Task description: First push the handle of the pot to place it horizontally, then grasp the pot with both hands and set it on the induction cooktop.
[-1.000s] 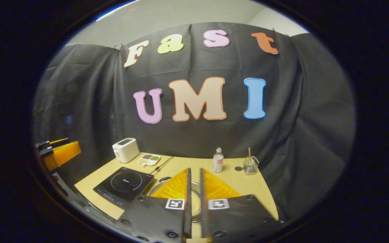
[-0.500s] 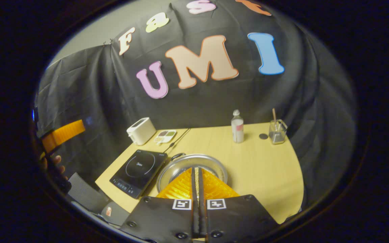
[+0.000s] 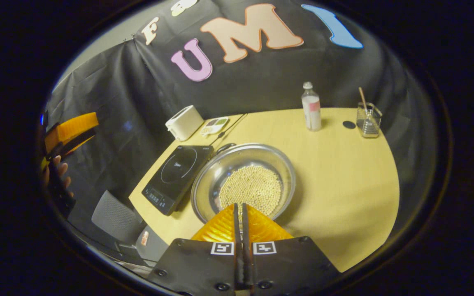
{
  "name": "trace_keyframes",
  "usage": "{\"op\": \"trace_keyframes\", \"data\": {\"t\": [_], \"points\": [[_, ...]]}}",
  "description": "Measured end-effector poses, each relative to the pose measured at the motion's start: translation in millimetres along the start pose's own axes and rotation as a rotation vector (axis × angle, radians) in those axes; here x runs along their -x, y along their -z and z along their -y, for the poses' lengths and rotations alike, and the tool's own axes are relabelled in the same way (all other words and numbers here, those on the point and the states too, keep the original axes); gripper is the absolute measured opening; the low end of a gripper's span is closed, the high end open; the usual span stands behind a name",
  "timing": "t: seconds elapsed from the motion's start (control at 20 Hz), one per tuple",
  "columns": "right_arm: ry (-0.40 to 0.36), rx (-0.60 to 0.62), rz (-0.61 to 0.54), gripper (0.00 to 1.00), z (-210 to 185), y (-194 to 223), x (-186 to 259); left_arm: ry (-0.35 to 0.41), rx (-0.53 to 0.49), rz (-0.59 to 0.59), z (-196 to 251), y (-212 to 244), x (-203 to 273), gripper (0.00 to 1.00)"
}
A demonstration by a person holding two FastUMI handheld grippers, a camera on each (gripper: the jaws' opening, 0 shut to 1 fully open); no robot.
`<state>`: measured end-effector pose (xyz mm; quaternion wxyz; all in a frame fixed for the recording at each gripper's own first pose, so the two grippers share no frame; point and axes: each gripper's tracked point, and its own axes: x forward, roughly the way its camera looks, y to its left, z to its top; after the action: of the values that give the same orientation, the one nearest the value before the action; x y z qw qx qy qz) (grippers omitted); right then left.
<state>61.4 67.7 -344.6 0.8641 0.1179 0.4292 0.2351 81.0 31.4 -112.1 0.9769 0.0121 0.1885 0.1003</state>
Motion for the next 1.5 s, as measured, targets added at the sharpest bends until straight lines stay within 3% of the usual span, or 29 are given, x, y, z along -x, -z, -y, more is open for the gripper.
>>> {"op": "trace_keyframes", "data": {"t": [0.05, 0.2, 0.35, 0.75, 1.5], "points": [[-0.028, -0.008, -0.032, 0.03, -5.6, 10.1, -7.1, -0.002, 0.000, -0.002, 1.8, 0.1, -1.3, 0.96], [-0.080, 0.011, -0.152, 0.00, -11.6, 41.0, -24.4, -0.010, 0.008, -0.033, 0.1, 9.7, -2.7, 0.93], [-0.114, 0.024, -0.217, 0.03, -15.7, 60.4, -34.8, -0.027, -0.001, -0.035, -7.0, 8.1, -4.0, 0.95], [-0.092, 0.103, -0.412, 0.00, 1.2, 107.3, -46.5, -0.041, -0.010, -0.055, -9.7, 13.1, -9.7, 0.95], [0.034, 0.098, -0.388, 0.02, 52.4, 82.4, -50.9, -0.024, -0.014, -0.053, -5.3, 13.9, -15.3, 0.95]]}}
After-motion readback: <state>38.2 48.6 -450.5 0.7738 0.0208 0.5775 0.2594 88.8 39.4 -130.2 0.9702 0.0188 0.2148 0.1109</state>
